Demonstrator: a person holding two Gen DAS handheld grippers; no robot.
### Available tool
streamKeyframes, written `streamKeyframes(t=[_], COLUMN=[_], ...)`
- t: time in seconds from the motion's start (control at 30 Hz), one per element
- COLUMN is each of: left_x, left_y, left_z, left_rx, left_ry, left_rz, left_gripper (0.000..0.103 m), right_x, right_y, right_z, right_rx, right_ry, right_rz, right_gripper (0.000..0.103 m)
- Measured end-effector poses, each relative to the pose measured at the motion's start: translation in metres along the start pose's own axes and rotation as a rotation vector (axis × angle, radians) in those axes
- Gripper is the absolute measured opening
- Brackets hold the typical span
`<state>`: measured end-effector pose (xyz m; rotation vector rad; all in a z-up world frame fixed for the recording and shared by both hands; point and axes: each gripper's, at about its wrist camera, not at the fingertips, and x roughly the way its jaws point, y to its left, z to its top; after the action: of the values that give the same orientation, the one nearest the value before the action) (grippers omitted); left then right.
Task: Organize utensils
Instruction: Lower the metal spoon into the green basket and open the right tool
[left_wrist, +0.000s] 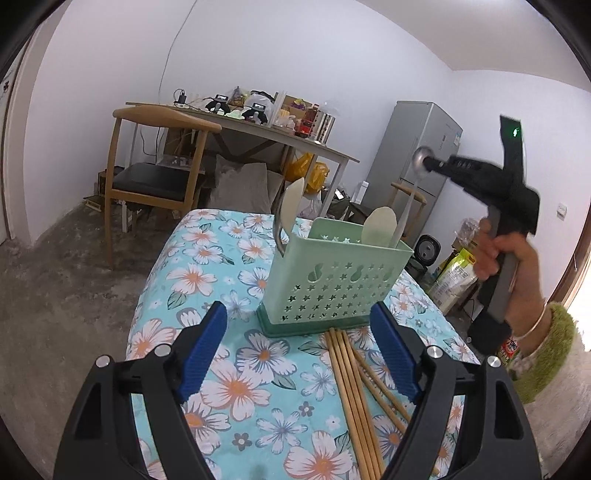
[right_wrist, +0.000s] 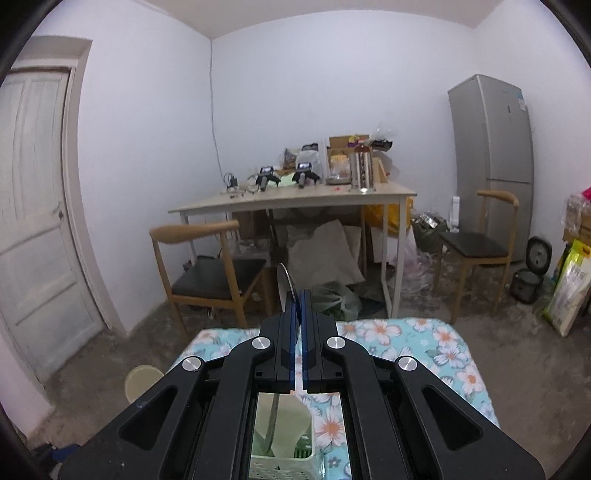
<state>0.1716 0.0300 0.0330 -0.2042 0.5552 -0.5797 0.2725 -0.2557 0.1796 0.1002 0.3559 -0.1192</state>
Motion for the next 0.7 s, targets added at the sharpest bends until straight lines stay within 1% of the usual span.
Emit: streamKeyframes(t=[0.17, 0.27, 0.37, 0.4, 0.43, 0.47, 0.5, 0.53, 0.57, 0.63, 0.7], left_x=[0.004, 0.006, 0.006, 0.007, 0.007, 0.007, 0.007, 0.007, 0.007, 0.008, 0.008], left_y=[0.004, 0.004, 0.003, 0.003, 0.002, 0.002, 0.002, 0.001, 0.0, -0.002, -0.005], left_z=[-0.002, -0.003, -0.003, -0.004, -0.004, -0.004, -0.005, -0.005, -0.005, -0.006, -0.007], left_rx=[-0.013, -0.013, -0.017, -0.017, -0.017, -0.018, -0.02, -0.021, -0.021, -0.019, -0.017], left_ry=[0.013, 0.019, 0.026, 0.029, 0.032, 0.034, 0.038, 0.041, 0.046, 0.056, 0.07], left_rz=[0.002, 0.004, 0.002, 0.003, 0.005, 0.005, 0.004, 0.006, 0.007, 0.011, 0.01], left_gripper=[0.077, 0.077, 0.077, 0.077, 0.077, 0.077, 0.077, 0.077, 0.077, 0.078, 0.078], right_x=[0.007, 0.008, 0.009, 0.007, 0.004, 0.002, -0.004, -0.008, -0.014, -0.03, -0.046], right_y=[0.001, 0.002, 0.005, 0.004, 0.003, 0.004, 0.003, 0.003, 0.002, -0.002, -0.006], right_z=[-0.024, -0.036, -0.044, -0.047, -0.047, -0.047, -0.046, -0.044, -0.042, -0.037, -0.034], right_rx=[-0.023, -0.028, -0.034, -0.033, -0.029, -0.026, -0.022, -0.018, -0.013, -0.003, 0.012], right_ry=[0.047, 0.086, 0.116, 0.124, 0.122, 0.117, 0.107, 0.099, 0.088, 0.066, 0.05], right_rz=[0.009, 0.03, 0.047, 0.061, 0.066, 0.066, 0.074, 0.083, 0.088, 0.1, 0.111], right_gripper=[0.001, 0.003, 0.008, 0.015, 0.024, 0.03, 0.039, 0.043, 0.044, 0.049, 0.052])
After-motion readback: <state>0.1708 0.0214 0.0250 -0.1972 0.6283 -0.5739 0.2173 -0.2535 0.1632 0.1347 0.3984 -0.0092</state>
